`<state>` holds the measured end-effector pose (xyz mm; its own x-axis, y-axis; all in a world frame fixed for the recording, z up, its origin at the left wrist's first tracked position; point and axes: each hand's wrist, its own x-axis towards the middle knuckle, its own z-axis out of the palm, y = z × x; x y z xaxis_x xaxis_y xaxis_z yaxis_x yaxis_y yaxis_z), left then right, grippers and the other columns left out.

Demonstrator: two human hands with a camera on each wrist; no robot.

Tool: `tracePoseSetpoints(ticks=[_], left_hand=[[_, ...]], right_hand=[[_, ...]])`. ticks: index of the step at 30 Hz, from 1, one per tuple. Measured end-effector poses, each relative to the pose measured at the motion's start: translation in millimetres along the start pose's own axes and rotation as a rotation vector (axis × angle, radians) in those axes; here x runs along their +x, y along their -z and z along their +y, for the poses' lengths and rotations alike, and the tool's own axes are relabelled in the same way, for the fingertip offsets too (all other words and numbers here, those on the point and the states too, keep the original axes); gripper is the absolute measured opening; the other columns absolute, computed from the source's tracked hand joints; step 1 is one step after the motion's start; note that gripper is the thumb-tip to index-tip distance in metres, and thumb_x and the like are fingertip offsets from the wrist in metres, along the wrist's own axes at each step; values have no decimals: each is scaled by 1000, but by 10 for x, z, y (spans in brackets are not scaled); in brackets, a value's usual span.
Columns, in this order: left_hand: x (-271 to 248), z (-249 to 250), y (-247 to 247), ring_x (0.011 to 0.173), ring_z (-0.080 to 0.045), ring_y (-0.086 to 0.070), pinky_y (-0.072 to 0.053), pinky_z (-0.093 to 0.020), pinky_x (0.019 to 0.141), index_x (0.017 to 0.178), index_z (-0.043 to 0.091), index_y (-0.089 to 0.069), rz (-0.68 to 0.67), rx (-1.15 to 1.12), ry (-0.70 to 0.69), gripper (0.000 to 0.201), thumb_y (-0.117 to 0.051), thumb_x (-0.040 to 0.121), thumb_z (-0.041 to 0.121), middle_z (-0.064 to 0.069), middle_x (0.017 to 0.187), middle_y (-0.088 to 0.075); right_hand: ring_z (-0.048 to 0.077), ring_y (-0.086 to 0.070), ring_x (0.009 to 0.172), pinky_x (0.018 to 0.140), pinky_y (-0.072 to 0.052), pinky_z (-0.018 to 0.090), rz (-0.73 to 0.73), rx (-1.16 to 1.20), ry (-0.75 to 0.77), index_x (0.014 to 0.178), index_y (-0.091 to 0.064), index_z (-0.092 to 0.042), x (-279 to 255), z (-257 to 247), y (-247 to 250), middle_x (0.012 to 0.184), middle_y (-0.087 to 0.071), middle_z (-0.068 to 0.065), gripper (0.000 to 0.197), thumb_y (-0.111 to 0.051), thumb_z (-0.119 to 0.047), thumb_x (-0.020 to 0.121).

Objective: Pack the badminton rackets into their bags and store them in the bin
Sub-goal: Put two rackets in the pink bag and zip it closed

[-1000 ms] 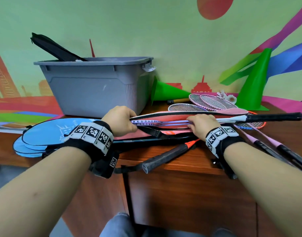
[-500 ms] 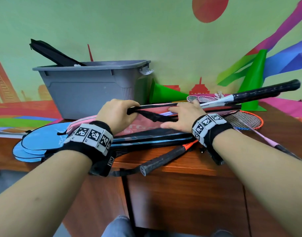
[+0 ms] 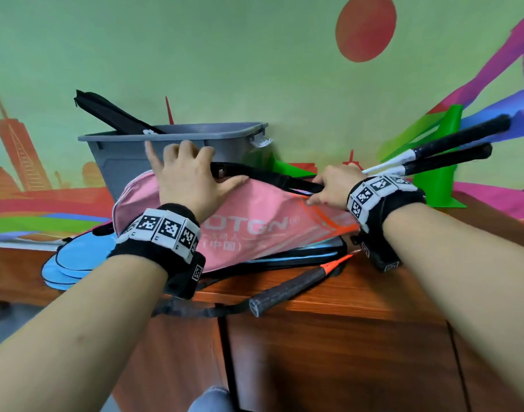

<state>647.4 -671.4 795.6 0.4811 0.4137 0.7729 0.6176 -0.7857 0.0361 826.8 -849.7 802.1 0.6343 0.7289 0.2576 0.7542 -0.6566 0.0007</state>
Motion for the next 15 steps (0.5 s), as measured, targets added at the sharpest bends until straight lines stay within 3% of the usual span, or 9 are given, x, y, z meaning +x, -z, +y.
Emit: tracePoseSetpoints(ticks=[2,4,7,9,10,11,13,15], left_hand=[[53,31,54,117,-37,-45,-1,-60,112,112,18,-61,7,-18,34,84,-40,68,86,-12,110,-57],[100,45,61,113,-35,-49,-9,-58,112,104,19,-62,-5,-35,45,79,-39,69,85,-10,108,-60],[92,34,-25,100,-33,-56,-30,-47,99,89,19,-60,-108,-38,41,69,-40,72,83,-8,100,-64],[26,17,-144,98,-32,-56,-33,-43,90,88,18,-59,-145,-44,30,65,-43,73,80,-8,100,-63],[-1,6,-202,99,-32,-55,-34,-43,88,90,18,-59,-147,-46,23,64,-44,75,78,-9,101,-62],[-7,-2,-244,100,-32,-54,-33,-43,88,93,18,-60,-147,-43,18,62,-45,76,76,-9,102,-61],[38,-12,-300,102,-32,-54,-34,-43,88,97,18,-59,-171,-35,13,62,-45,78,74,-9,105,-60],[91,-47,-346,105,-32,-53,-35,-44,91,98,19,-58,-219,-20,2,63,-46,75,76,-9,106,-60]], right_hand=[[24,-55,73,72,-37,28,-12,45,-31,94,-72,-22,36,0,106,58,-53,-5,31,-68,-46,74],[26,-59,73,66,-38,28,12,55,-54,80,-70,-19,58,-3,134,57,-55,-1,27,-69,-43,68],[28,-60,89,82,-38,34,-25,25,-58,68,-59,-19,66,-33,-27,67,-56,2,24,-62,-42,70],[29,-52,108,104,-30,44,-64,-21,-53,83,-63,-27,63,-54,-220,90,-55,6,20,-56,-44,76],[30,-47,115,112,-21,50,-79,-47,-52,96,-66,-28,57,-62,-327,103,-54,9,27,-52,-45,79],[30,-43,120,115,-13,53,-66,-60,-49,108,-64,-27,48,-71,-422,114,-52,9,35,-50,-45,81],[29,-41,123,115,-7,54,30,-59,-48,115,-62,-26,35,-73,-540,121,-51,8,38,-48,-43,85],[29,-51,118,115,-17,50,68,-10,-56,112,-64,-23,41,-79,-579,114,-59,9,33,-47,-38,88]])
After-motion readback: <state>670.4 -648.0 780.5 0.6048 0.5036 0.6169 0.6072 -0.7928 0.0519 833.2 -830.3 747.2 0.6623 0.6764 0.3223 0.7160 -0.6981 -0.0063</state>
